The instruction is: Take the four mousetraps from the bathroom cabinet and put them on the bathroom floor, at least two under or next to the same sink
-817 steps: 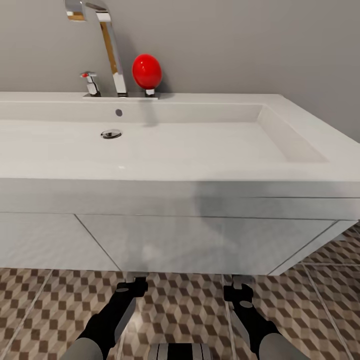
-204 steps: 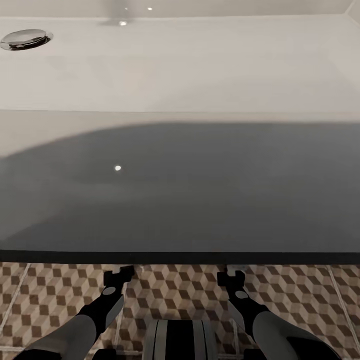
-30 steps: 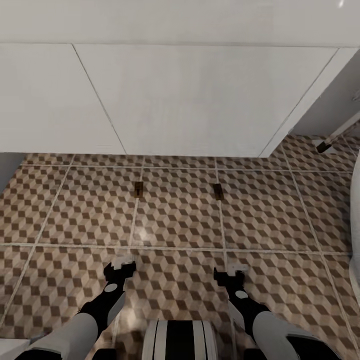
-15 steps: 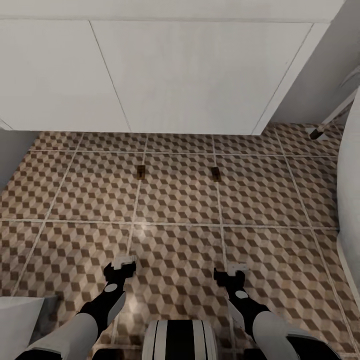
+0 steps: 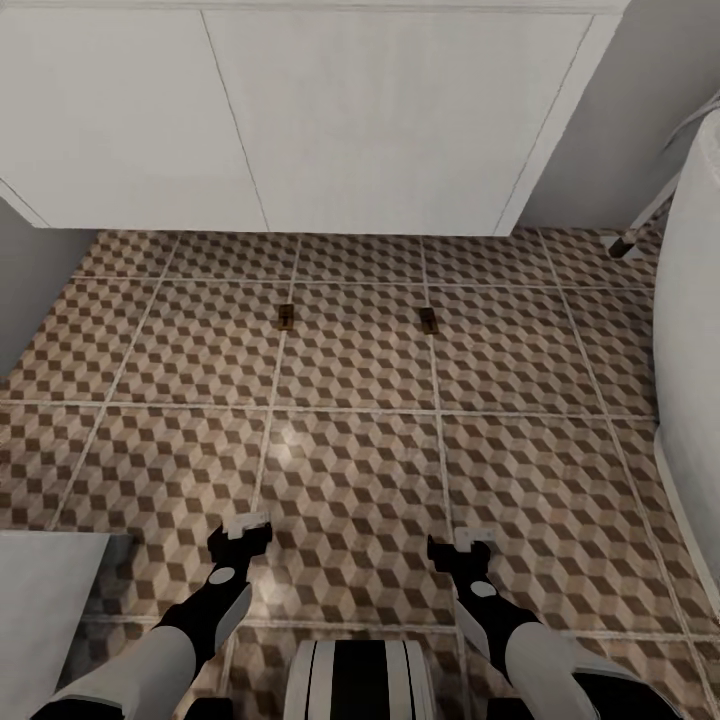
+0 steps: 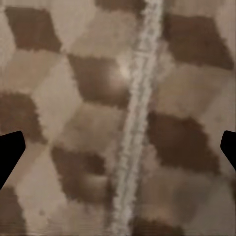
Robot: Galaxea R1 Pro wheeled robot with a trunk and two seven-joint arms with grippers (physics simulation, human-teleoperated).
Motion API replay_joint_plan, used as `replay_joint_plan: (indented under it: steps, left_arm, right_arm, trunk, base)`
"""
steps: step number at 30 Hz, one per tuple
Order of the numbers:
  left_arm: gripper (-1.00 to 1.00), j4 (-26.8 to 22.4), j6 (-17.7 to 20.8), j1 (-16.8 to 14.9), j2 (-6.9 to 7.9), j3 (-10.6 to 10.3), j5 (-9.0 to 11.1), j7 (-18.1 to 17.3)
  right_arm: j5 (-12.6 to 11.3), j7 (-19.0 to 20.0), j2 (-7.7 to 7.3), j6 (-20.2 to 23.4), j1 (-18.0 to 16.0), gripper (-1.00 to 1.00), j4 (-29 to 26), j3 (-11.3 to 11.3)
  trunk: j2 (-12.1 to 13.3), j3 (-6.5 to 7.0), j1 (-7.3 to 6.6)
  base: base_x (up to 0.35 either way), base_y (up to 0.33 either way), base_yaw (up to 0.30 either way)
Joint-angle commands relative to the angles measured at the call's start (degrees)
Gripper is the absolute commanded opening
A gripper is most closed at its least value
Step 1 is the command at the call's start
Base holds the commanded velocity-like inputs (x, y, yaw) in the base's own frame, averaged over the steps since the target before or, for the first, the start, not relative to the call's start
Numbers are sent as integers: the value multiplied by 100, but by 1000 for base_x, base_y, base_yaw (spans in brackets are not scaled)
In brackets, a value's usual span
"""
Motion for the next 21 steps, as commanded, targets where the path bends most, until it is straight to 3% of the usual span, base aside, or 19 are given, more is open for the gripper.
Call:
replay_joint_plan:
  steps: [1, 21]
  left_arm:
    - [100, 5, -23, -3, 3, -49, 60, 32]
    - [100, 5, -27, -1, 3, -52, 57, 18]
  right_arm:
    - [60, -20, 3, -16, -3, 100, 6, -46]
    - [60, -20, 3, -18, -3, 100, 6, -49]
  trunk:
    - [-1, -3, -2]
    - [0, 19, -5]
  base:
    - [-145, 0, 0]
    - [-29, 0, 0]
